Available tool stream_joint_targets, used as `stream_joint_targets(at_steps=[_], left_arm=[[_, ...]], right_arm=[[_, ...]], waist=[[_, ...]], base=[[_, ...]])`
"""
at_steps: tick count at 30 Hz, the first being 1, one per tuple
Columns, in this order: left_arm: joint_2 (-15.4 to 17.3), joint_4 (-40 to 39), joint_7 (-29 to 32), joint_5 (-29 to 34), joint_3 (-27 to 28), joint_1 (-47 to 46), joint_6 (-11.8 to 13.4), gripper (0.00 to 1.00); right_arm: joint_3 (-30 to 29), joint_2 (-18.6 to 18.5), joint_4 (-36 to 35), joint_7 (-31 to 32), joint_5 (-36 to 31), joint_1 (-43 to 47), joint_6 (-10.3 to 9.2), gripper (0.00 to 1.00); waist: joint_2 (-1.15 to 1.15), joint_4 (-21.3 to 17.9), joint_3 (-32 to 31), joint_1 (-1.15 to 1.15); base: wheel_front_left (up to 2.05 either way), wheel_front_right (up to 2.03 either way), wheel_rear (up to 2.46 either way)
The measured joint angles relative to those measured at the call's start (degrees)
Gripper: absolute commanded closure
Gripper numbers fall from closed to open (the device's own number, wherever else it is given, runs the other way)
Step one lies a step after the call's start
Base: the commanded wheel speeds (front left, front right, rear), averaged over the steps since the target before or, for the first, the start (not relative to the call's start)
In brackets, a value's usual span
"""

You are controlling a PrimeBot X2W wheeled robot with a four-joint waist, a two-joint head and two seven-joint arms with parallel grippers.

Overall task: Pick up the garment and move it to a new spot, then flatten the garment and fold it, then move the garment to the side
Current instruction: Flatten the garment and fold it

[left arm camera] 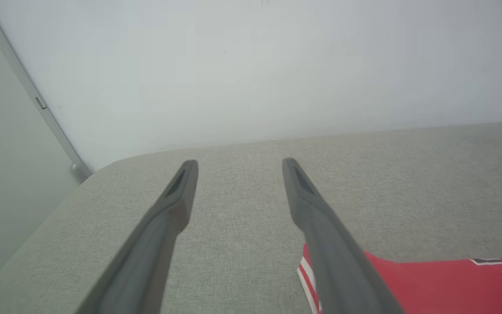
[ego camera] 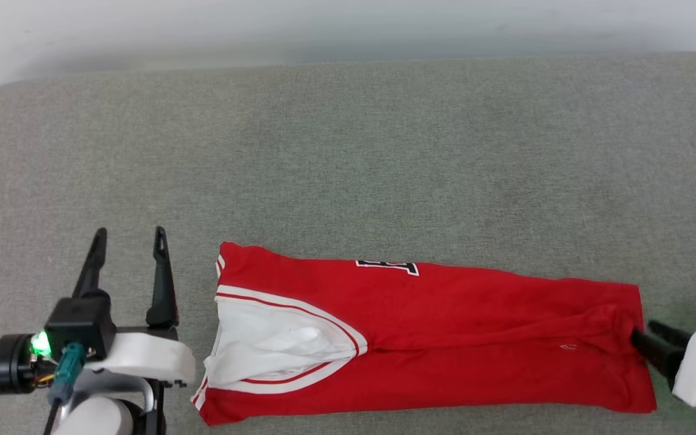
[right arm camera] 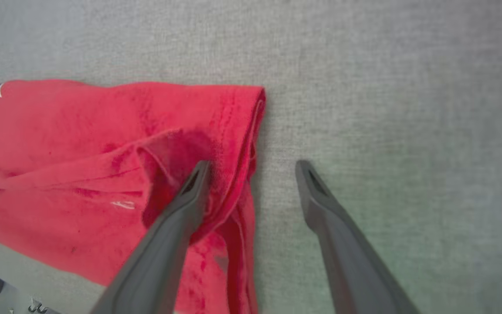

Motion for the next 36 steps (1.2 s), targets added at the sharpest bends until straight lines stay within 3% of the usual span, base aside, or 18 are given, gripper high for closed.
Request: stream_joint_targets(at_steps=[15, 16, 17, 18, 26, 36], left_arm=[[-16.29, -0.32, 0.00, 16.90, 14.58, 8.77, -8.49, 0.00], [-17.17, -0.36, 0.00, 17.79, 15.43, 9.04, -8.95, 0.00], [-17.90, -0.46, 0.00, 18.83, 15.94, 9.44, -9.33, 0.00], [-18.63, -0.38, 0.00, 19.82, 16.62, 9.83, -9.85, 0.00], [-23.07, -0.31, 0.00, 24.52, 19.96, 12.12, -13.33, 0.00], [-25.76, -0.93, -0.07, 27.57, 22.47, 14.77, -15.50, 0.00]], right_arm=[[4.42, 1.72, -3.34, 5.72, 7.56, 2.22, 0.00, 0.00], [4.65, 1.72, -3.32, 5.80, 7.59, 2.20, 0.00, 0.51], [4.86, 1.72, -3.28, 5.91, 7.60, 2.18, 0.00, 0.79], [5.01, 1.71, -3.21, 5.97, 7.62, 2.10, 0.00, 1.00], [5.17, 0.81, -3.19, 5.63, 8.68, 1.71, 0.01, 1.00], [0.87, -7.10, -0.85, 6.77, 9.25, 0.98, 0.01, 1.00]], waist=[[0.00, 1.54, -0.12, 0.00], [0.00, 1.54, -0.19, 0.00], [0.00, 1.53, -0.26, 0.00], [0.00, 1.50, -0.33, 0.00], [0.00, 1.00, -1.58, 0.00], [0.00, 0.74, -3.97, 0.00]], base=[[0.00, 0.00, 0.00], [0.00, 0.00, 0.00], [0.00, 0.00, 0.00], [0.00, 0.00, 0.00], [0.00, 0.00, 0.00], [0.00, 0.00, 0.00]])
